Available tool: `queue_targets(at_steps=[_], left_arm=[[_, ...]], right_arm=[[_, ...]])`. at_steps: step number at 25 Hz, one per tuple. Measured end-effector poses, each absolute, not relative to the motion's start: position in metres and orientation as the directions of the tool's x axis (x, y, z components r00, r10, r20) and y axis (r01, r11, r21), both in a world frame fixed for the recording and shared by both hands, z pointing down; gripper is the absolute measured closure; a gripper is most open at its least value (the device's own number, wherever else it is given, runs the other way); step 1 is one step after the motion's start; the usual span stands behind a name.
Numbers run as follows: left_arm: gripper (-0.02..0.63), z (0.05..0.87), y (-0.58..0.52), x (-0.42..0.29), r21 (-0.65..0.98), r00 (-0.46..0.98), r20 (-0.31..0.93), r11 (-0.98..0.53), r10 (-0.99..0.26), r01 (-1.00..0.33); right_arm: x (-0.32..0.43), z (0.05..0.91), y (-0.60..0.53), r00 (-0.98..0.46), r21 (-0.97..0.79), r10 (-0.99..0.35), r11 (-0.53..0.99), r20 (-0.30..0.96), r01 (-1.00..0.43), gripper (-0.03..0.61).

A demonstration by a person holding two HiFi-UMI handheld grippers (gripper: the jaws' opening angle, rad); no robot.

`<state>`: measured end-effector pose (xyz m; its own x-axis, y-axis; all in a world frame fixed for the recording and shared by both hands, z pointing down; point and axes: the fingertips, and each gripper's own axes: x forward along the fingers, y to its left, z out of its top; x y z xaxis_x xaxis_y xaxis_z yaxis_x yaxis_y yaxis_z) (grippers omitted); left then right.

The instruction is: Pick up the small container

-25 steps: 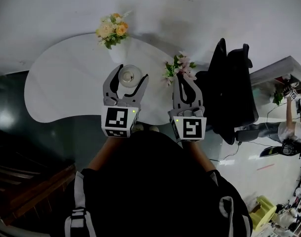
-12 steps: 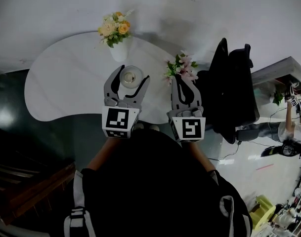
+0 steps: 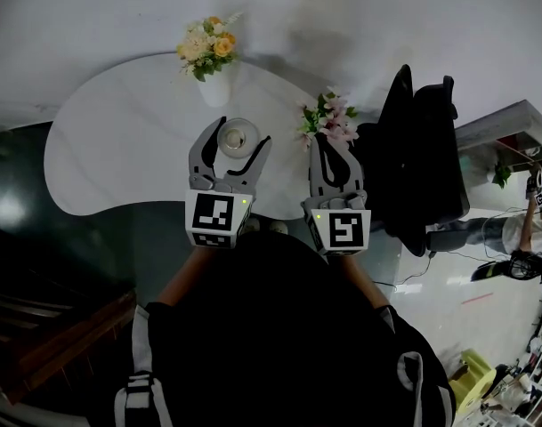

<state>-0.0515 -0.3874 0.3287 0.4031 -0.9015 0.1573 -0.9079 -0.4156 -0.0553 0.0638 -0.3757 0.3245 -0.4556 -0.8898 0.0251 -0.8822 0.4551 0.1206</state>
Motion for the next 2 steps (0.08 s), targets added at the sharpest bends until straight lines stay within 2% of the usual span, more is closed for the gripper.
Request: queue_targets(at_steps=[2], left_arm=[[0.279, 0.3295, -0.3868, -0.0517, -0.054, 0.403, 0.16, -0.416, -0.901, -0.908]], right_arm=[[0.0633, 0.3252, -0.3755, -0.455, 0.113, -0.89, 0.454, 0.024, -0.884, 0.557]])
